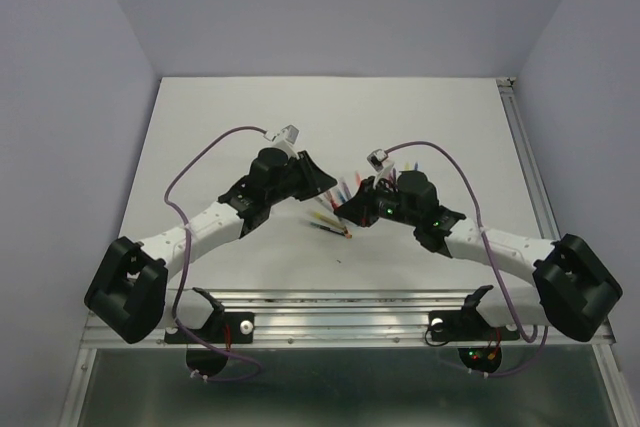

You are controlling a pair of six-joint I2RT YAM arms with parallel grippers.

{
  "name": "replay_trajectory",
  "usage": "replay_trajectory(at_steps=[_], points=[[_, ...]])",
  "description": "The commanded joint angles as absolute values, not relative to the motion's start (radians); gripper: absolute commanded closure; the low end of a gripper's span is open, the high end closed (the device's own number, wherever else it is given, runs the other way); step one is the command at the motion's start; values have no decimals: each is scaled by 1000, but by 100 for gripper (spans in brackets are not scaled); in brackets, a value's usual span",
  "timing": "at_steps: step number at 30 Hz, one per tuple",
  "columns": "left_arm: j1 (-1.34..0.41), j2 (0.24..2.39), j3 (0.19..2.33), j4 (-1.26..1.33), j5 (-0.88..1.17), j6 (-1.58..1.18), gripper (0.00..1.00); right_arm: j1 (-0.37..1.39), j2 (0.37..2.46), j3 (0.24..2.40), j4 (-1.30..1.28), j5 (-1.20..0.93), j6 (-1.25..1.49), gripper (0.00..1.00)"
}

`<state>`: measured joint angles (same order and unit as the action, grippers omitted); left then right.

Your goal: Open the pen caps

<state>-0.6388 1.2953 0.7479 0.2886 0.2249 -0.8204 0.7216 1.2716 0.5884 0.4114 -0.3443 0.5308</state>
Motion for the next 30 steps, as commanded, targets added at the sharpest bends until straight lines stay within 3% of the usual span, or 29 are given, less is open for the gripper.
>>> replay_trajectory(at_steps=[1,5,15,24,30], points=[[-647,1283,776,342,189,-815,100,729,1302,637,511,-388,563,99],[-594,1285,836,299,65,-789,100,738,1330,603,463,-489,595,99],[-374,1365,979,275,97,-769,100,900,1260,442,462,-511,695,99],[-357,1338,939,53,80,-701,100,881,1160,537,172,-110,675,99],[-359,1351,818,18,17,-670,96,689,1172,584,49,-6,644,99]])
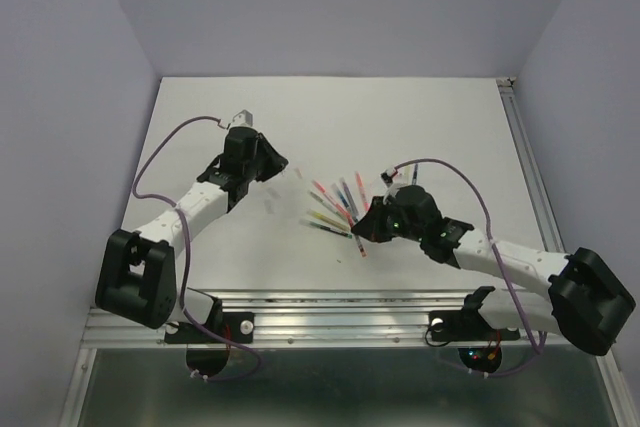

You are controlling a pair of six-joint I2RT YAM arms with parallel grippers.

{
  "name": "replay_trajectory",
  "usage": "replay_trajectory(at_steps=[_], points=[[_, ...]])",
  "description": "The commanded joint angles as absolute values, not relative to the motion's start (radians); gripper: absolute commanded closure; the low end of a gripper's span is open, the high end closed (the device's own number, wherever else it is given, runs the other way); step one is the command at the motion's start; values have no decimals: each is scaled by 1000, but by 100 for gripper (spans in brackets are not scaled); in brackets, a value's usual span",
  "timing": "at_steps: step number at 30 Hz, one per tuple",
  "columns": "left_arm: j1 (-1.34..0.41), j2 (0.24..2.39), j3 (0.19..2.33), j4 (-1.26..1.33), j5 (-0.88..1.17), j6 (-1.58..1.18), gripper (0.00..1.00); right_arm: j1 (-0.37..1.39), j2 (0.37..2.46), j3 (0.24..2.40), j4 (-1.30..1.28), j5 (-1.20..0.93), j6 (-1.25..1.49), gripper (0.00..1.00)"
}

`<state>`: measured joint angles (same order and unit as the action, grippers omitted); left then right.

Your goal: Open the pen caps

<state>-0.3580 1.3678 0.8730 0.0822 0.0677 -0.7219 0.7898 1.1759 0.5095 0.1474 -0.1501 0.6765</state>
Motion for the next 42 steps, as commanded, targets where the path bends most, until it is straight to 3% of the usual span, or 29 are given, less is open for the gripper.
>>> replay_trajectory(at_steps=[1,7,12,20,31,36,42], points=[[-357,1362,812,17,8,-667,95,674,1177,601,41,15,637,99],[-359,1445,810,-44,-46,-634,94,588,1215,670,-28,156,572,99],[-365,1494,802,-44,-49,-637,81,529,1261,712,-31,156,545,99],[-379,1545,799,-44,-48,-635,79,496,1310,727,-12,143,542,99],[-399,1522,795,-49,-37,-626,54,468,1325,747,-21,152,525,99],[-407,1462,804,-60,-31,-621,49,456,1327,772,-44,189,514,99],[-411,1340,827,-80,-26,-614,29,425,1374,824,-71,244,489,99]])
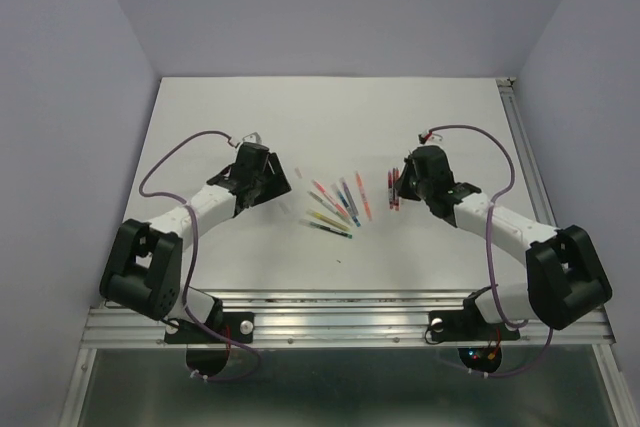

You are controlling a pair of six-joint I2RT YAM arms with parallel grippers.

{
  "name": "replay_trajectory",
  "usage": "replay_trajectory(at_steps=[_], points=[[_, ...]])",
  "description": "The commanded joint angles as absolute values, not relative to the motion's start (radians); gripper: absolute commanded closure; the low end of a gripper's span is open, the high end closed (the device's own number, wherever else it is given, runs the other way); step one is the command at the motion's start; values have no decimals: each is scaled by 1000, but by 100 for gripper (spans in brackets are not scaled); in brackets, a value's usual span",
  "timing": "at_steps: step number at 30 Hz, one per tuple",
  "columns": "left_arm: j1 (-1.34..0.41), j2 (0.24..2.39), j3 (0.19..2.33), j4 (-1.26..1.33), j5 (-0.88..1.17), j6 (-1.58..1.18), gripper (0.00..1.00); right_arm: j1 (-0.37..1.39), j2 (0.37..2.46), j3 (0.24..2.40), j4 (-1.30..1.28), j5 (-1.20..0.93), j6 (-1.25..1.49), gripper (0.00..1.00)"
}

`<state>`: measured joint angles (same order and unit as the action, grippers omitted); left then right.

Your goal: Open the pen caps

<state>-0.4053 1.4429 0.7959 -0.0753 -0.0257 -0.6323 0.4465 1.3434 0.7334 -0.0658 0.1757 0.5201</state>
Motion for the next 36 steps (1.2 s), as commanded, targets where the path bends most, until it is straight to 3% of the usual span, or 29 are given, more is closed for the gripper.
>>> replay_trajectory(at_steps=[1,3,4,23,36], points=[[-411,1321,825,-77,-18,-612,25,422,1388,845,-75,255,486,99],[-413,1269,816,-61,-15,-603,16,408,1425,860,-77,272,474,99],[-413,1243,807,-46,-15,-600,1,400,1439,880,-75,276,466,99],[-413,1147,742,-28,-37,-589,1,368,1709,1014,-103,322,448,92],[-413,1138,746,-29,-20,-577,1,367,1667,1015,-110,310,448,68]])
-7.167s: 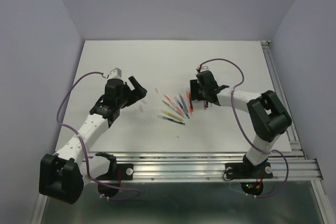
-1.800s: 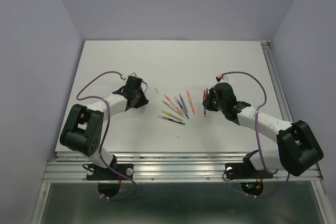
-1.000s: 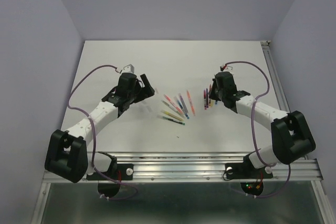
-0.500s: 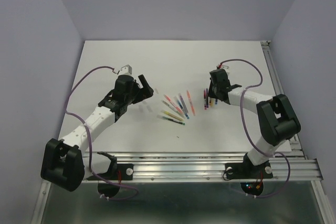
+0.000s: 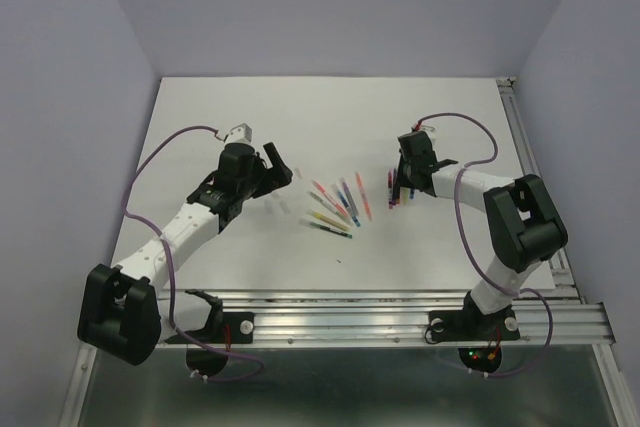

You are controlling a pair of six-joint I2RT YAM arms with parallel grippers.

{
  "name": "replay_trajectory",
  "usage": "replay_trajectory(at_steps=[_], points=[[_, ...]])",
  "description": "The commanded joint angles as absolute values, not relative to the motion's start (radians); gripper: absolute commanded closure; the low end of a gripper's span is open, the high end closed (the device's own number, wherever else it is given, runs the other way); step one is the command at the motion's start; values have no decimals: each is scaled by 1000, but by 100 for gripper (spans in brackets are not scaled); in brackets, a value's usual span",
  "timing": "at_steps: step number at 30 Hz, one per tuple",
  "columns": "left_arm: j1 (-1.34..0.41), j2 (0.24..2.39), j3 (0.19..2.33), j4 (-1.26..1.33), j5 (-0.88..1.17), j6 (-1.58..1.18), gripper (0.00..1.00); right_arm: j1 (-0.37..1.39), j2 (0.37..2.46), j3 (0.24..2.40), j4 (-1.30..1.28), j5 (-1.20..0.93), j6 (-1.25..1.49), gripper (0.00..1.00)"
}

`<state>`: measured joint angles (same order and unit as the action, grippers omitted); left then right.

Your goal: Open the pen caps

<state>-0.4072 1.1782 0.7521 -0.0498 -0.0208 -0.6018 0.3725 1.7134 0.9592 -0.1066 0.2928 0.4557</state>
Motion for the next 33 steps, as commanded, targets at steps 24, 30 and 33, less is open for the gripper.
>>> replay_trajectory(at_steps=[24,30,33], points=[[-413,1111,742,-29,-17,-572,1,492,1673,1055,-120,78,244,0],[-413,1111,735,-29,-20,-569,1,531,1741,1100,-147,112,218,8],[-413,1111,733,-29,-21,-568,1,535,1773,1123,-155,120,216,23]])
